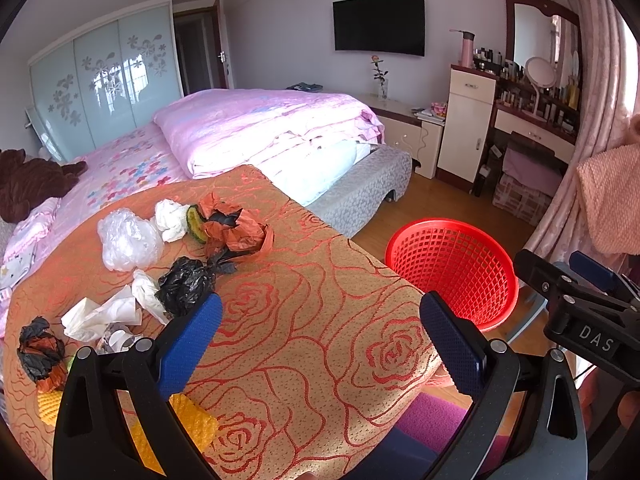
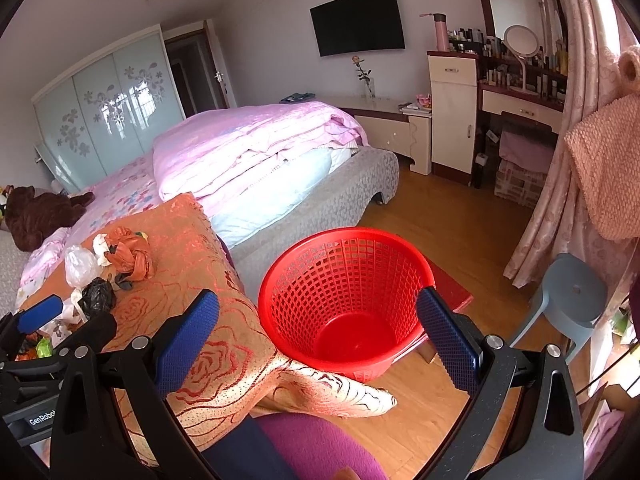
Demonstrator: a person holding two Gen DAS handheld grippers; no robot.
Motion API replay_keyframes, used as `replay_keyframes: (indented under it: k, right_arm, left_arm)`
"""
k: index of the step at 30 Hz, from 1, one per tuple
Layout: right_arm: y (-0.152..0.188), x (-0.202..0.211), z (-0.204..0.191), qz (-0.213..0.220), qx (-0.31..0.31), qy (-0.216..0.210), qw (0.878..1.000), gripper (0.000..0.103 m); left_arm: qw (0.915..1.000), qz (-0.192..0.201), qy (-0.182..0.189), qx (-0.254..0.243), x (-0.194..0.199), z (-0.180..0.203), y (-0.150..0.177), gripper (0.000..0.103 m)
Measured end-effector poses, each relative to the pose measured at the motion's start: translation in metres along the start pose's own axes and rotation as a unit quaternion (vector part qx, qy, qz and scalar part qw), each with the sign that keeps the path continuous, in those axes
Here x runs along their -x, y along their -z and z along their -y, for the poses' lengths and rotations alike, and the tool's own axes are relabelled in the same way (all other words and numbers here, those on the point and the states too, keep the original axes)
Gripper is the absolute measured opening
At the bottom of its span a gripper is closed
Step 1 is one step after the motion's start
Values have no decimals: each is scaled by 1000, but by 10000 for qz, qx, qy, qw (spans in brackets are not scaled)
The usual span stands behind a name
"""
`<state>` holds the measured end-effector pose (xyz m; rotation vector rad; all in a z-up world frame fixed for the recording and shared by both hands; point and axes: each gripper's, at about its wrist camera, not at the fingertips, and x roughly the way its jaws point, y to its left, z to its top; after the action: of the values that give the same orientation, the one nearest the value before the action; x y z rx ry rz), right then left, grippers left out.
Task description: Collect trash
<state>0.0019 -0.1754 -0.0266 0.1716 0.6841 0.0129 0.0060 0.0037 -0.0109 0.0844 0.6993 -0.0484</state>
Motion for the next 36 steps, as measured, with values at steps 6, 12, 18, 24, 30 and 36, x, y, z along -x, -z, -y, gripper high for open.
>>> replay_keyframes:
  k: [6,12,18,24,30,36]
  right_arm:
    - [1,-3,1,-83,-6,-41,10000,96]
    - [5,-11,-4,-295,82,-196,9993,96]
    - [12,-17,-19,-432,330,-362,9979,96]
    - [14,-18,-32,-524,612,-563,9952,96]
    - [15,-21,-43,-630,761,-730,9924,96]
    - [17,-25,-57,-705,910,-880,9895,96]
  left_arm:
    - [9999,43,-94,58,9,-5,-1,95]
    - [9992,42,-320,233,14,-24,-1,95]
    - [9961,-47,-613,630,20,-68,1,95]
    - [9830,4,-1224,1370,41,-145,3,95]
    - [9636,4,-1838,1939,60,-226,13,95]
    - [9527,-258,-1885,2371,53,-281,29,95]
